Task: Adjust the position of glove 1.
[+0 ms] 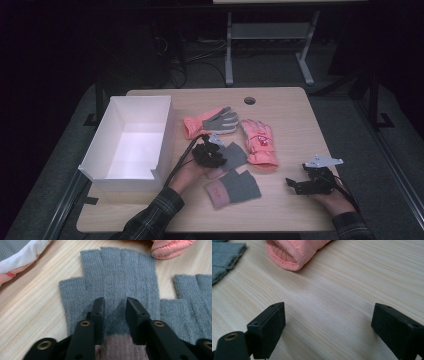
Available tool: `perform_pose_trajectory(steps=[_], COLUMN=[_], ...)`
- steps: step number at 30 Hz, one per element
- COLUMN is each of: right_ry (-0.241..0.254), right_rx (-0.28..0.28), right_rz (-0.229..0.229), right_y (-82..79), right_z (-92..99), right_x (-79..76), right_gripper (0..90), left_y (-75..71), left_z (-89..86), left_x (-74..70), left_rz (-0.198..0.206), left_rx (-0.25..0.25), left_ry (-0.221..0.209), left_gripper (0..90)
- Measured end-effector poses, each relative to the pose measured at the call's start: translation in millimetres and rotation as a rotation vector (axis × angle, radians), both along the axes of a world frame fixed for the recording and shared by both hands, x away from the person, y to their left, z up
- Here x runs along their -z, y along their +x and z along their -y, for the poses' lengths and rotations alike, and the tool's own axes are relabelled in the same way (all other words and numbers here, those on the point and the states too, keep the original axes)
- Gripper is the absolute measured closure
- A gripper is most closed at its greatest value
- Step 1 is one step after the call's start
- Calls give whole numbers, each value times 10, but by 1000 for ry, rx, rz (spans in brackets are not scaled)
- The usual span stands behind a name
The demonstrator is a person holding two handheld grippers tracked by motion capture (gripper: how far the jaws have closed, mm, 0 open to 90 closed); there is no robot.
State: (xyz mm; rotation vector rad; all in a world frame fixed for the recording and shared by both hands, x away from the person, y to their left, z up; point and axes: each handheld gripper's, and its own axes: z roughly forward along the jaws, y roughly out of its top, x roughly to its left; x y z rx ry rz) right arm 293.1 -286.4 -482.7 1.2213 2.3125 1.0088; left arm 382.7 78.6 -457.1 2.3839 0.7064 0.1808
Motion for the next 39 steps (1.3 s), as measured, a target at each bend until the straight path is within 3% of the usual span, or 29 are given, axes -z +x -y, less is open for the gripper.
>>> perform_pose_trajectory(steps=[3, 5, 7, 11, 17, 25, 27, 28, 32, 33, 39], right_ry=[0, 0, 0, 0, 1, 1, 1, 3, 1, 1, 1], right_rx=[0, 0, 0, 0, 1, 1, 2, 3, 3, 2, 2], right_rz=[0, 0, 0, 0, -1, -1, -1, -1, -1, -1, -1], right_y=[0, 0, 0, 0, 0, 0, 0, 0, 0, 0, 1], right_z=[0, 0, 0, 0, 0, 0, 0, -1, 0, 0, 1], right_x=[0, 0, 0, -1, -1, -1, -1, -1, -1, -1, -1], right_gripper=[113, 113, 113, 113, 113, 113, 114, 115, 115, 115, 115], left_y=[22, 14, 6, 27, -5, -191, -234, -266, -365, -397, -542], left_z=[-15, -4, -1, -46, -115, -218, -236, -233, -234, -222, -122], left_x=[-7, -8, -15, -55, -200, -457, -487, -488, -506, -504, -487], left_rz=[-13, -2, 8, -17, -24, -32, -39, -45, -62, -72, -89], left_rx=[8, 15, 20, 2, 10, 19, 24, 14, 48, 39, 88], left_ry=[-2, 5, 7, -24, -54, -122, -117, -134, -125, -144, -135], left_gripper=[832, 852, 858, 867, 866, 866, 866, 866, 866, 866, 866])
